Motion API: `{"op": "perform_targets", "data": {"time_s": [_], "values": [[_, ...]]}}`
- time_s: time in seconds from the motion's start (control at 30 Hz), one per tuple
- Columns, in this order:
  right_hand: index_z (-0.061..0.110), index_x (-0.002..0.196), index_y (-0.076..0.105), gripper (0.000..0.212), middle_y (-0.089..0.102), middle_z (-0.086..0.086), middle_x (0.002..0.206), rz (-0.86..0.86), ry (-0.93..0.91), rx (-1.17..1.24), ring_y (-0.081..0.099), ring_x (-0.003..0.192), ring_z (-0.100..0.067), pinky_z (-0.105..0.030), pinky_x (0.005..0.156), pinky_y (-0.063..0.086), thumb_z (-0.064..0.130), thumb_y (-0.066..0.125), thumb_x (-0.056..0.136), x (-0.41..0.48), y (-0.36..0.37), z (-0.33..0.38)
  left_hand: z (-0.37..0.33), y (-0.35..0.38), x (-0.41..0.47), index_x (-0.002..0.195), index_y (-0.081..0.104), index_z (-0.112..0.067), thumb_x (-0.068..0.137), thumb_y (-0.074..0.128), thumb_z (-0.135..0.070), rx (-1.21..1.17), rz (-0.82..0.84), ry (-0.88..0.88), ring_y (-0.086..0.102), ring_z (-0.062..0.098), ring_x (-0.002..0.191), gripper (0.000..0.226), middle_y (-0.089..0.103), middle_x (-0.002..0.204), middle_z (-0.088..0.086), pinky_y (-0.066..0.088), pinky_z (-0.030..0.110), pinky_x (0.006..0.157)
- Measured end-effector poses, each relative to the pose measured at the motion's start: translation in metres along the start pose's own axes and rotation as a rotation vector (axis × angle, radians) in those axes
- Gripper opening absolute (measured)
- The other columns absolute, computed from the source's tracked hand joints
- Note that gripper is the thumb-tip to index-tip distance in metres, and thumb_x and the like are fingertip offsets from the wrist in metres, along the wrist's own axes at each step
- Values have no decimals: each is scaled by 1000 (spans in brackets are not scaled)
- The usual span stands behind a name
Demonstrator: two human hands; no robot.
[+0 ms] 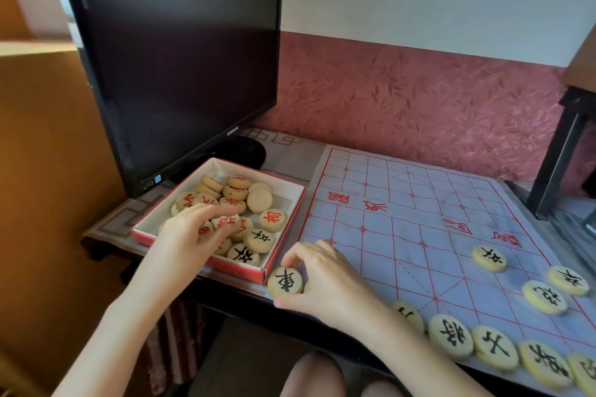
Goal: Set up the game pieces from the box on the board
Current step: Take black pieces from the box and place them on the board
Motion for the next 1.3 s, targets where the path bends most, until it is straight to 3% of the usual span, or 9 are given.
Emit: {"op": "perform_targets", "data": {"time_s": [0.17,0.37,0.53,0.6,0.67,0.77,0.9,1.07,1.3], "values": [[32,117,52,45,48,17,113,11,-10,123,45,111,-4,-23,88,38,48,67,77,5,-11,-1,-2,6,3,113,63,-27,80,65,-25,15,85,30,57,7,108,33,63,114,-10,51,30,91],[31,124,53,39,42,3,119,63,-58,134,47,112,-13,-26,93,37,38,61,87,51,-24,9,1,7,10,111,64,-27,78,69,-25,102,70,19,58,10,104,33,63,110,-9,50,27,86],[34,129,49,51,36,-7,124,272,-45,-32,26,128,-27,-41,106,32,41,64,81,80,5,14,8,0,3,108,64,-21,70,59,-62,-5,137,63,51,-16,102,56,56,104,-30,38,-3,81],[33,130,49,54,36,-7,120,282,-18,-51,21,129,-29,-41,103,30,41,66,79,83,9,11,11,0,1,110,62,-19,76,67,-38,-15,129,25,55,-7,103,39,57,110,-22,40,6,85],[33,128,51,53,38,-5,117,254,-16,-9,22,126,-27,-40,100,30,40,68,78,84,11,9,10,0,2,113,63,-19,79,67,-19,47,102,0,54,4,99,33,60,109,-6,40,14,82],[27,124,55,51,52,-1,120,110,-69,51,37,120,-20,-34,99,32,38,71,76,85,-2,9,2,8,5,114,62,-28,80,67,-26,126,197,19,56,4,99,34,61,110,-11,46,18,83],[23,115,60,48,58,7,113,-57,-79,262,52,99,-7,-22,86,40,32,78,72,77,-39,-1,-10,22,13,110,62,-30,81,64,-38,291,332,31,56,0,88,30,64,106,-14,38,3,63],[26,113,59,44,59,8,110,-92,-64,227,54,99,-7,-24,88,43,32,77,73,61,-51,-21,-16,42,25,88,63,-16,78,64,-42,475,466,-13,62,20,79,28,66,89,2,54,32,69],[31,112,59,44,59,13,108,-112,-45,238,52,101,-1,-22,89,41,36,76,72,50,-46,-36,-17,51,25,86,59,-20,76,63,-38,553,476,-25,52,15,68,22,54,72,-5,40,24,57]]}}
Point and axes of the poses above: each hand's wrist, its own x-axis towards the middle knuckle, its own y-axis out of the palm, z = x × y, the point moved 7 cm from there along x, towards the middle knuckle
